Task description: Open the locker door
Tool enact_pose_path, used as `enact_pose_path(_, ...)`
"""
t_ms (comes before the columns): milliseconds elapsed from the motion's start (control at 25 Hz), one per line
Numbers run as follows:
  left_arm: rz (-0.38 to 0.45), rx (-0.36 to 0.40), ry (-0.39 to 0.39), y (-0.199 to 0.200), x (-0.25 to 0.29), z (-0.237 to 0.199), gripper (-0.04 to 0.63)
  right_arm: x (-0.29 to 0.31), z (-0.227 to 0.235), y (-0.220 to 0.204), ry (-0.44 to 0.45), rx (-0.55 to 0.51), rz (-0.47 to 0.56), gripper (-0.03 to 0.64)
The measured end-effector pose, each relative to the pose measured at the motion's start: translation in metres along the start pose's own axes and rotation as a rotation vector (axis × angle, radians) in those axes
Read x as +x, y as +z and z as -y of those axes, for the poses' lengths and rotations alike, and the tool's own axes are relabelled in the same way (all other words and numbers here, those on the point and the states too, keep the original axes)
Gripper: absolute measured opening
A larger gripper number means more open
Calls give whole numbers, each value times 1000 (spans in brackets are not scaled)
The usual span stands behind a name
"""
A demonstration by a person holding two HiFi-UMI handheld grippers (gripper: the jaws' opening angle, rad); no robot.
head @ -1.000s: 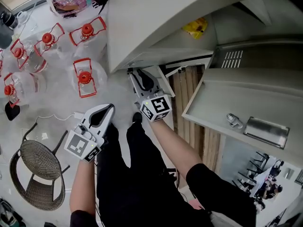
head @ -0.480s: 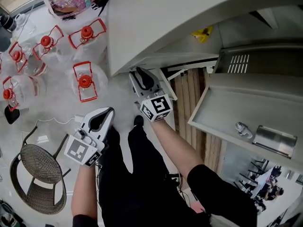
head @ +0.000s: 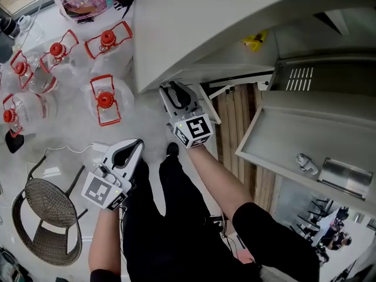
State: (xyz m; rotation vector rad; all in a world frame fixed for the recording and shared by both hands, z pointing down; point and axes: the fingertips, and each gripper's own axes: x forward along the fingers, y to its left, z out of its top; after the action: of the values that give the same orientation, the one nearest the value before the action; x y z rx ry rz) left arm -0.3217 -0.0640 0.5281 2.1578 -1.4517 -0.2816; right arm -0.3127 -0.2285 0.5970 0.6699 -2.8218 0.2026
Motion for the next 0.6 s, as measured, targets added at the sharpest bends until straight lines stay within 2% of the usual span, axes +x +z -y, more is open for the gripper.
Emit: enact_pose_path(600,-6,-11,7,-11,-10,14,17,5,1,10,36,-34,21,100)
